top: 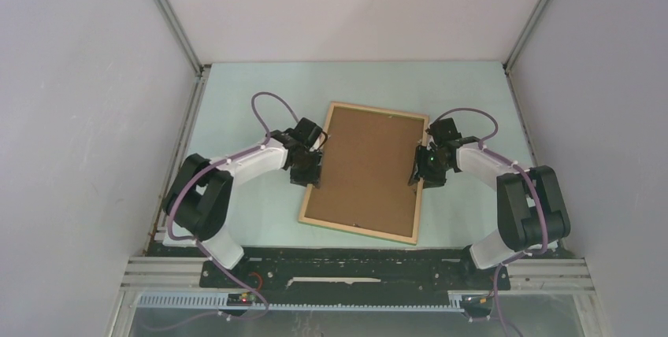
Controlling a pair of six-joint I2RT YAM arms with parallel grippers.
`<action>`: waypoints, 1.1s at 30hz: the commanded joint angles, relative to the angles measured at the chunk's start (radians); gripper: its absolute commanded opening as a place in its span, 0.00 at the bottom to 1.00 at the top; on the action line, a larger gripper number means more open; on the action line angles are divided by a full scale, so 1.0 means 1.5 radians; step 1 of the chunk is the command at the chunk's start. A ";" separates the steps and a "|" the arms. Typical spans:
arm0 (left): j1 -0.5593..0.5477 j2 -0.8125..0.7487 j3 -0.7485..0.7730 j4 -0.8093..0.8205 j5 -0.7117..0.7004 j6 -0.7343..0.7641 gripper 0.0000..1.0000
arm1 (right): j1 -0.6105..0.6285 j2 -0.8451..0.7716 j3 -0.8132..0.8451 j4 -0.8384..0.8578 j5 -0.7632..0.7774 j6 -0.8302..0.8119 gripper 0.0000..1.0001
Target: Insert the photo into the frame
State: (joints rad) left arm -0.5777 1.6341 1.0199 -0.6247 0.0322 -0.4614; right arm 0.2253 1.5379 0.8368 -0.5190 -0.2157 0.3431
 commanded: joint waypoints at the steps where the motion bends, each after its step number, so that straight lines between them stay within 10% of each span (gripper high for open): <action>1: -0.002 0.019 0.049 -0.015 -0.018 0.026 0.44 | 0.006 -0.005 0.008 0.018 -0.017 -0.010 0.54; 18: 0.000 0.073 0.072 -0.011 -0.020 0.041 0.24 | 0.019 0.003 0.012 0.013 -0.014 -0.012 0.50; 29: -0.048 0.019 0.032 0.017 -0.297 -0.049 0.00 | 0.041 0.011 0.019 0.010 -0.003 -0.006 0.49; 33: -0.050 -0.045 -0.034 0.108 -0.221 -0.014 0.00 | 0.040 0.013 0.019 0.013 0.012 0.001 0.48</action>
State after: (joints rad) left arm -0.6521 1.6775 1.0428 -0.6205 -0.2611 -0.4896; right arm 0.2764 1.5524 0.8387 -0.5186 -0.1890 0.3382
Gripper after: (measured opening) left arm 0.232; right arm 0.486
